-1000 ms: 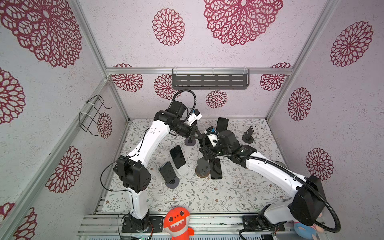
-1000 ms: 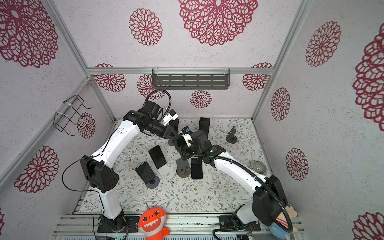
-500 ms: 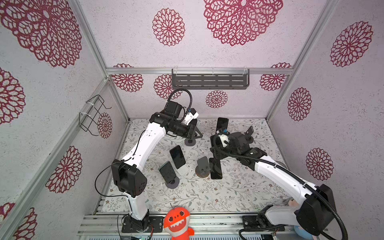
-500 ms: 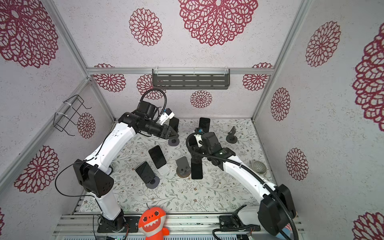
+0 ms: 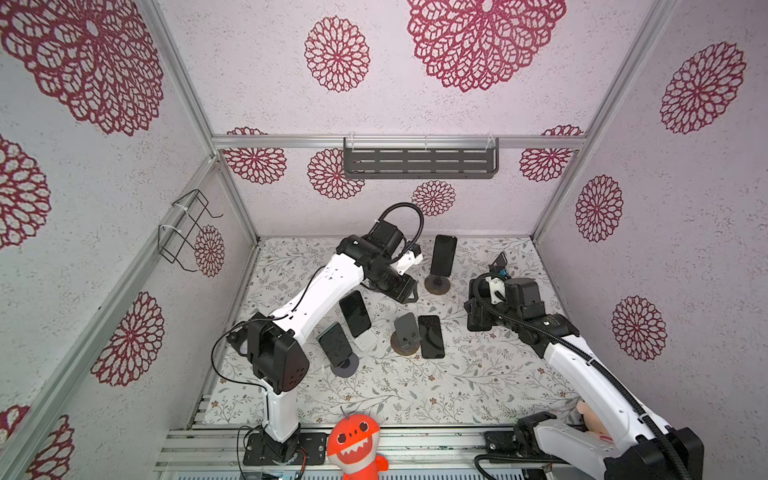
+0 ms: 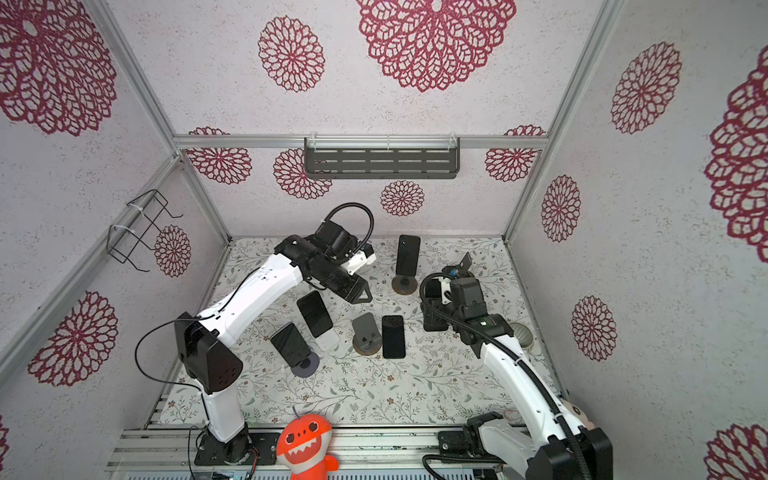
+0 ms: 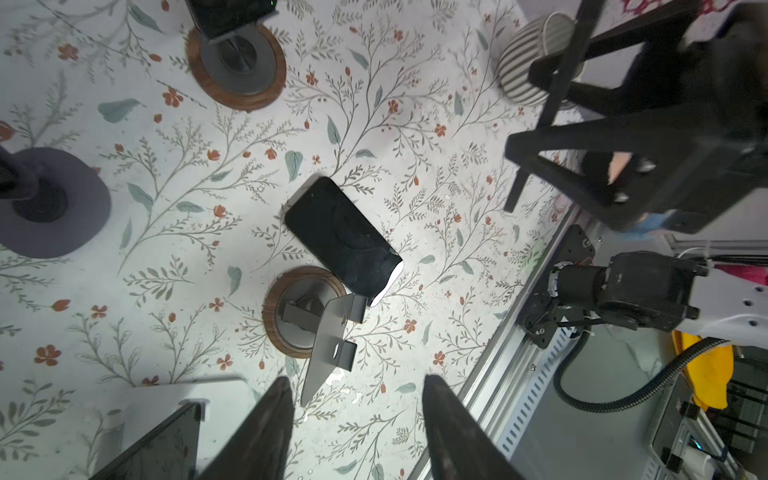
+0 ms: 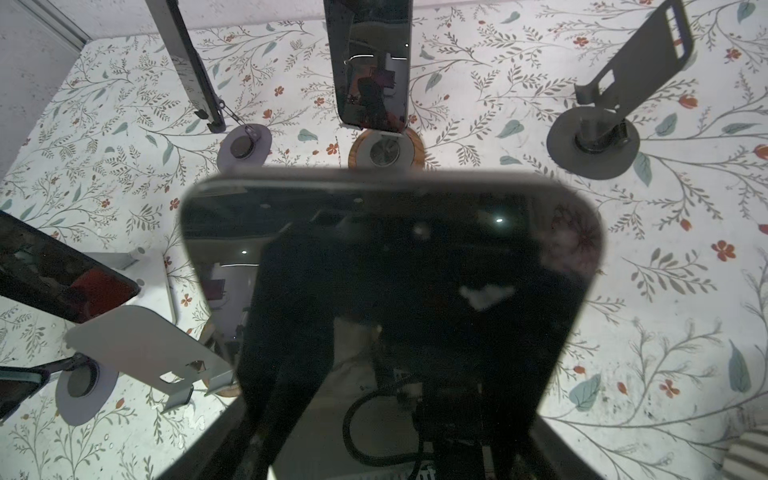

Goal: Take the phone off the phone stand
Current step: 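Carry the held black phone toward the flat phones while the left arm withdraws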

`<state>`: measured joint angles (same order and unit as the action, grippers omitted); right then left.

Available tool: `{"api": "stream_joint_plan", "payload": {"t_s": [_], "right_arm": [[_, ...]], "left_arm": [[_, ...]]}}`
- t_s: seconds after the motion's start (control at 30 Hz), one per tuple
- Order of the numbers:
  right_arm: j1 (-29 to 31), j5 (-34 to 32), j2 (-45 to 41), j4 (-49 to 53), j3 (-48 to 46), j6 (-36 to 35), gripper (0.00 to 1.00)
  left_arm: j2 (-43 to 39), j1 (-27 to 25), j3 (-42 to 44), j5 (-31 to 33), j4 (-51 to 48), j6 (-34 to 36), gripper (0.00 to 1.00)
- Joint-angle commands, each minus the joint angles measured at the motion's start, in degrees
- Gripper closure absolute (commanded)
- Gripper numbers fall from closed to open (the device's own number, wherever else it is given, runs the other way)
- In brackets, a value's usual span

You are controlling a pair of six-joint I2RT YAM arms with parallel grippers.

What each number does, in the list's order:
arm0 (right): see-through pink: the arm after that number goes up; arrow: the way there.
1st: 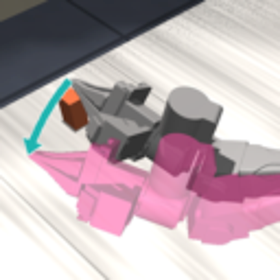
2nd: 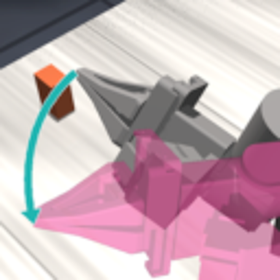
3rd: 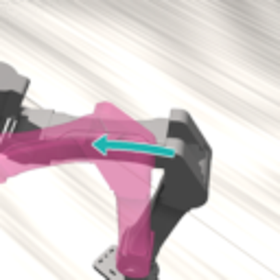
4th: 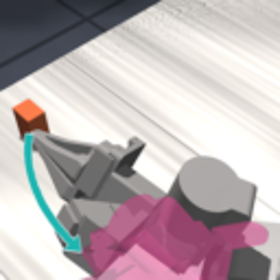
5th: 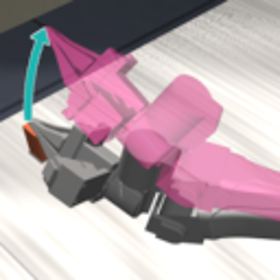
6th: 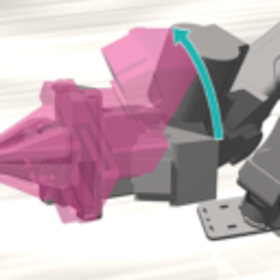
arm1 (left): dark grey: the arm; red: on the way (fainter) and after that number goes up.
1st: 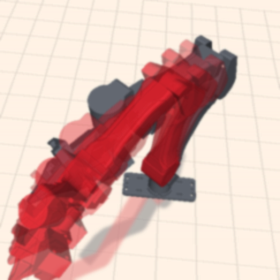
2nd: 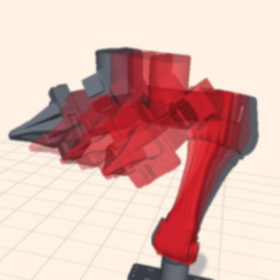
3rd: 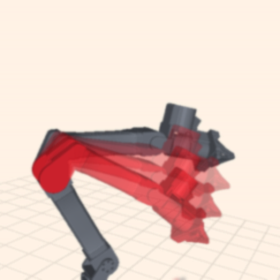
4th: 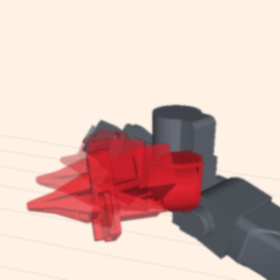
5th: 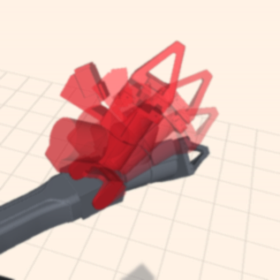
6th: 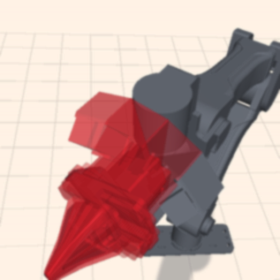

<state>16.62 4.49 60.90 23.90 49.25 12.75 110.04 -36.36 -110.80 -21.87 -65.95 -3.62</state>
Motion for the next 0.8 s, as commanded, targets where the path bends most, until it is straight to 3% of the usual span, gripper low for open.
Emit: {"api": "stream_joint_plan", "payload": {"t_s": [0.0, 0.17, 0.33, 0.77], "right_arm": [[-1.1, 1.3, -1.6, -1.3, 0.1, 0.7, 0.53], [-1.9, 1.6, -1.4, -0.9, -0.2, 0.3, 0.53], [-2.6, 1.6, -1.4, -0.8, -0.8, 0.2, 0.52], [-3.7, 1.1, -0.7, -0.9, -0.5, -0.8, 0.50]], "left_arm": [[1.9, -0.5, 0.9, 3.2, -1.1, 0.5, 0.42], [5.3, -0.7, 2.4, 3.8, -0.4, 0.5, 0.38], [7.1, -0.7, 3.0, 1.5, -0.3, 1.1, 0.41], [8.4, -1.1, 2.9, -0.7, -1.5, 2.1, 0.78]]}}
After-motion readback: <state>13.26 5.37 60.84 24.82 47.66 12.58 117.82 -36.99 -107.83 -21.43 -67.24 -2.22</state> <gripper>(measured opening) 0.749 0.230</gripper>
